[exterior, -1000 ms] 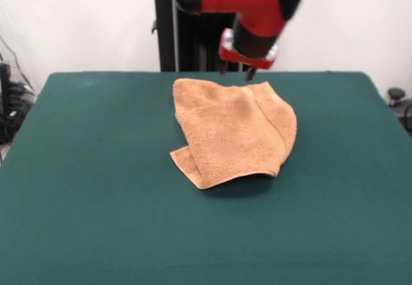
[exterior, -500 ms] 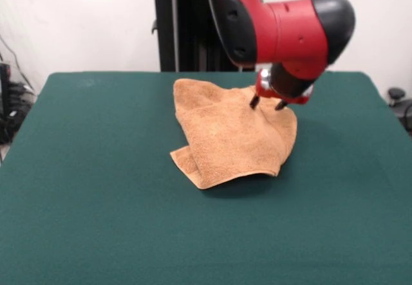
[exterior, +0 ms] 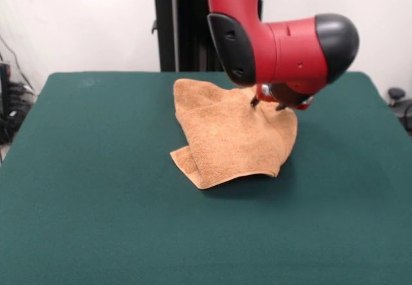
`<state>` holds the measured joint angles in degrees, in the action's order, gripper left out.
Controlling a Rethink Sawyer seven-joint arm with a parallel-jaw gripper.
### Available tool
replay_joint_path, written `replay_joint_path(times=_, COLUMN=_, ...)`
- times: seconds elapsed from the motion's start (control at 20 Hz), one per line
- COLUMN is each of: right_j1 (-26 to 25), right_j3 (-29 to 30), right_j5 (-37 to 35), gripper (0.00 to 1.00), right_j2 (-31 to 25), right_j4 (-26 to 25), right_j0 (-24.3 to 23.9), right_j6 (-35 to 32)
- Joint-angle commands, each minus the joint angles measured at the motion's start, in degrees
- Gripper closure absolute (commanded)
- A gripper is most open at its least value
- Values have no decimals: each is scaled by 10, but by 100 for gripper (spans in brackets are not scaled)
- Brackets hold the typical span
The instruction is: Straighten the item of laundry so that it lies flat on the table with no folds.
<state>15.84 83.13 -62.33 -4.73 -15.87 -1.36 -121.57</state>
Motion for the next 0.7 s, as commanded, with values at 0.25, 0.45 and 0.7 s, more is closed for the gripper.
replay_joint_path(times=0.25, right_j1=-10, right_j3=-75, right_j5=-23, gripper=0, right_j2=-30, right_j4=53, right_j0=35, right_j6=-95)
replay_joint_path(times=0.45, right_j1=-13, right_j3=-83, right_j5=-30, gripper=0, right_j2=-27, right_j4=60, right_j0=38, right_j6=-94)
replay_joint_path(times=0.7, right_j1=-7, right_j3=-59, right_j5=-10, gripper=0, right_j2=-24, right_j4=71, right_j0=43, right_j6=-98)
